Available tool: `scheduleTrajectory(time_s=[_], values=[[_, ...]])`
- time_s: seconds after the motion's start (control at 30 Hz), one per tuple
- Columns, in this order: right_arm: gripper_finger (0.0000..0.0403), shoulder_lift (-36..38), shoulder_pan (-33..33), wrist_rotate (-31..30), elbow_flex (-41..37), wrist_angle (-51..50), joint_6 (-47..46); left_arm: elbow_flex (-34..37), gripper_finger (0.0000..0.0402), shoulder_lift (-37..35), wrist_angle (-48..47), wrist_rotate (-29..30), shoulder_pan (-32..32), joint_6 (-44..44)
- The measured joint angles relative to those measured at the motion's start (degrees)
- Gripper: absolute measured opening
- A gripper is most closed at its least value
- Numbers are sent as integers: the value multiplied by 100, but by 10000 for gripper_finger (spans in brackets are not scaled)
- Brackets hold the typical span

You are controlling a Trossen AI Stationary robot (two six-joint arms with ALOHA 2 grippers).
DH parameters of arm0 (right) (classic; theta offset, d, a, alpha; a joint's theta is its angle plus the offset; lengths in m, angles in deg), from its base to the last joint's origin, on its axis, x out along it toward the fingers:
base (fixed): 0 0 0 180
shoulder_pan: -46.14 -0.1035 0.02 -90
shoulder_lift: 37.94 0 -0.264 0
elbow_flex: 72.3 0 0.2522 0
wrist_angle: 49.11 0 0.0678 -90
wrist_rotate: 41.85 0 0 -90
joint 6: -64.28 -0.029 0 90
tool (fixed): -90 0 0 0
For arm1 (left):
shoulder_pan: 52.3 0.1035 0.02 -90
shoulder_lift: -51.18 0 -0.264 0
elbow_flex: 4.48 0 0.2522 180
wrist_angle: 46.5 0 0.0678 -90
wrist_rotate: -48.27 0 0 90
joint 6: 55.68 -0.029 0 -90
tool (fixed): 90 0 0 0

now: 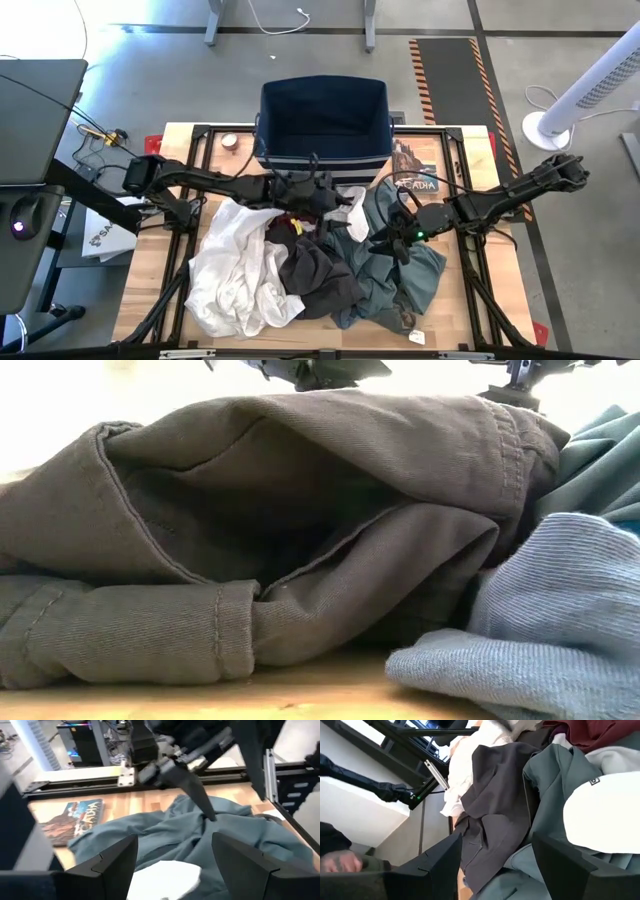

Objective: Sort clothes
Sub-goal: Put the white sock into the blue laundry bin

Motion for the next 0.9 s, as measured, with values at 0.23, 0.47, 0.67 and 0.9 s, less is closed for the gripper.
scheduleTrajectory(time_s=[0.23,0.47,0.67,0.9], values=[[240,0,0,-9,0,-37,-591,2,252,197,179,2,-110,40],[240,0,-122,-781,0,-32,-1193,0,252,228,-158,-251,-97,43],[240,2,-335,-1727,0,-169,-1708,0,252,228,-611,-346,-117,-9],[240,125,-449,-1837,0,-210,-1891,-234,252,472,-840,-302,-171,-269]])
